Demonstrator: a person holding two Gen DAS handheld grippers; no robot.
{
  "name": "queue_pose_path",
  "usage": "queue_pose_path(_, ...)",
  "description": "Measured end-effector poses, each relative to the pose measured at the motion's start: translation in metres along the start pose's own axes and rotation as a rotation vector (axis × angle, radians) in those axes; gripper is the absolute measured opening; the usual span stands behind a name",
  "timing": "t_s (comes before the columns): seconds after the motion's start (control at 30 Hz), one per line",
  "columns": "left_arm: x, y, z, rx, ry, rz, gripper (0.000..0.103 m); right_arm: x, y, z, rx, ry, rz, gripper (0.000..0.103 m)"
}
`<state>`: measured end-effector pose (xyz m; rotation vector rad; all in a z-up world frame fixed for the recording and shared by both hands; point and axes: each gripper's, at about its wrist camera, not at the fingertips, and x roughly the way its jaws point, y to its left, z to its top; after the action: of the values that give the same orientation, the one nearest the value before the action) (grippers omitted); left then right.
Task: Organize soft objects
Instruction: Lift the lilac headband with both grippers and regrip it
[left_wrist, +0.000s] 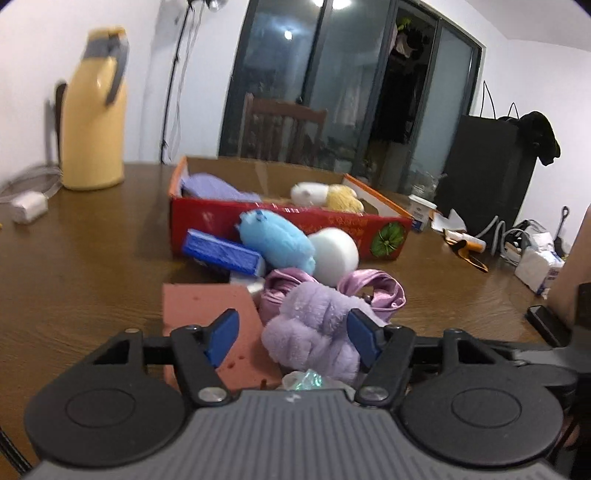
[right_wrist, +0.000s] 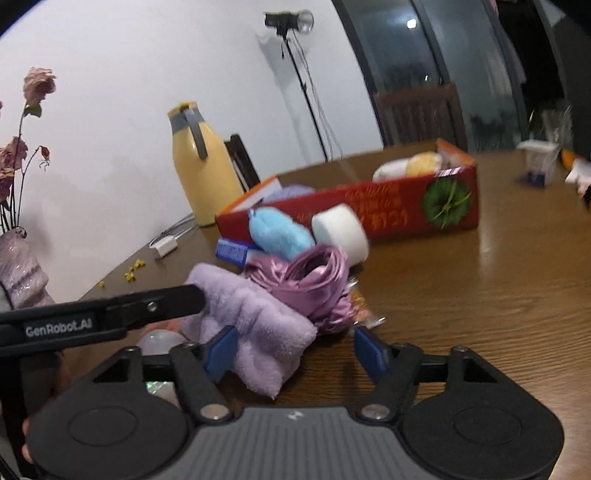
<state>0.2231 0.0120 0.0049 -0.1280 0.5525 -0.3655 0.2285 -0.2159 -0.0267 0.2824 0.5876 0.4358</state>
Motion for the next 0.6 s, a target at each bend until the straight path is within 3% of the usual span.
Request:
queue_pose_path(0.03,0.002,0.003,0.001,-0.016,0.011,-0.025,0.044,0.002,0.0,0.001,0.003,0.003,0.019,0.047)
queue_pose_path(0.1,0.004,0.002,0.004,-0.023,0.025,-0.059,0.038,0.002,0.002,0.003,-0.005,-0.01,0.044,0.028)
queue_pose_path(0.17,-0.001,-0.003,0.007,-0.004,-0.008,-0.065,0.032,-0.004,0.006,0.005,-0.034,-0.036,0.03,0.023)
queue_pose_path(0.33,-0.035,-0.025,0.016,0.011,-0.103,-0.131,0.032,-0.046,0.013,0.021,-0.137,-0.122,0.03,0.021)
queue_pose_path(0.47,-0.046,-0.05,0.0,-0.017,-0.082,-0.187,0.032,-0.083,0.008,0.018,-0.248,-0.117,-0.012,0.022)
queue_pose_path(0.53,-0.045,-0.059,-0.018,-0.032,-0.062,-0.196,0.034,-0.092,0.0,0.01,-0.271,-0.087,-0.028,0.022)
queue_pose_path(0.57,-0.043,-0.06,-0.026,-0.054,-0.047,-0.191,0.047,-0.094,-0.004,0.004,-0.277,-0.068,-0.029,0.022)
queue_pose_path(0.6,-0.041,-0.061,-0.033,-0.076,-0.03,-0.186,0.067,-0.095,-0.005,-0.003,-0.292,-0.058,-0.029,0.022)
